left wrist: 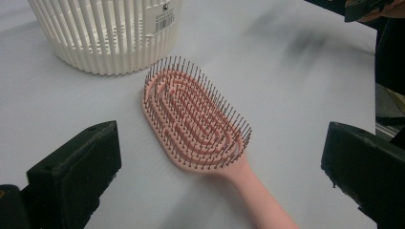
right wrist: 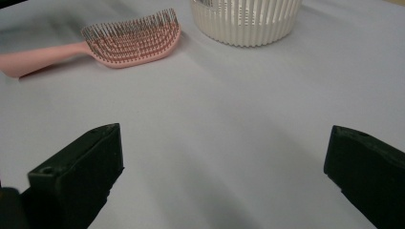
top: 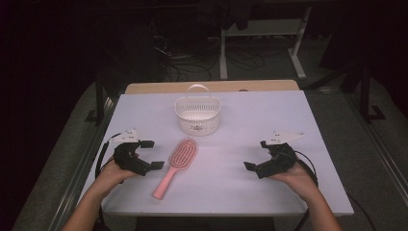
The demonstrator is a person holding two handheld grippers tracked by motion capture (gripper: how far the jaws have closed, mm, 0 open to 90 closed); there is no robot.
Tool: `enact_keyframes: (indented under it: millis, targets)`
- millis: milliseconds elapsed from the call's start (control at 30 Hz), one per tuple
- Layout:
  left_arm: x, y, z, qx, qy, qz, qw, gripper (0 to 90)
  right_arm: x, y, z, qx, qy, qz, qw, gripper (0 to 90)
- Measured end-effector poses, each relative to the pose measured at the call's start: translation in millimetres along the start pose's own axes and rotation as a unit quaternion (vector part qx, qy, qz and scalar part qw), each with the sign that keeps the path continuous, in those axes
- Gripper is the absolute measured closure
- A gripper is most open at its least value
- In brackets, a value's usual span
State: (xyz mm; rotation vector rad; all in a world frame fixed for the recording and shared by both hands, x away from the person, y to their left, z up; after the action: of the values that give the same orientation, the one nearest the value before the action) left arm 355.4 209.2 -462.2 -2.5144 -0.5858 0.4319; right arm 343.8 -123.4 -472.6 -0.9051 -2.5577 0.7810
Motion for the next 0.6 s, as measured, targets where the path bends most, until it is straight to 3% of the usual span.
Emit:
enact_keyframes:
  millis: [600]
  targets:
    - [1.7,2.6,-1.3,0.009,-0.009,-0.004,0.9999,0.0,-4.2,-0.9,-0.5,-0.006,0.007,-0.001,1.0,0.0]
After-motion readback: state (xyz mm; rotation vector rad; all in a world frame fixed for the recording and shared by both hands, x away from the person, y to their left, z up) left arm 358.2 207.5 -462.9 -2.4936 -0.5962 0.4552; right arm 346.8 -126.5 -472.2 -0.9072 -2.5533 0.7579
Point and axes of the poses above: each handheld gripper's, and its own axes: y roughly forward along the jaws, z roughly out of its underside, x roughly to its left, the point moved 9 cm from there along y, roughly forward along the jaws, and after that the axes turned 1 degree about x, right-handed, at the moved point
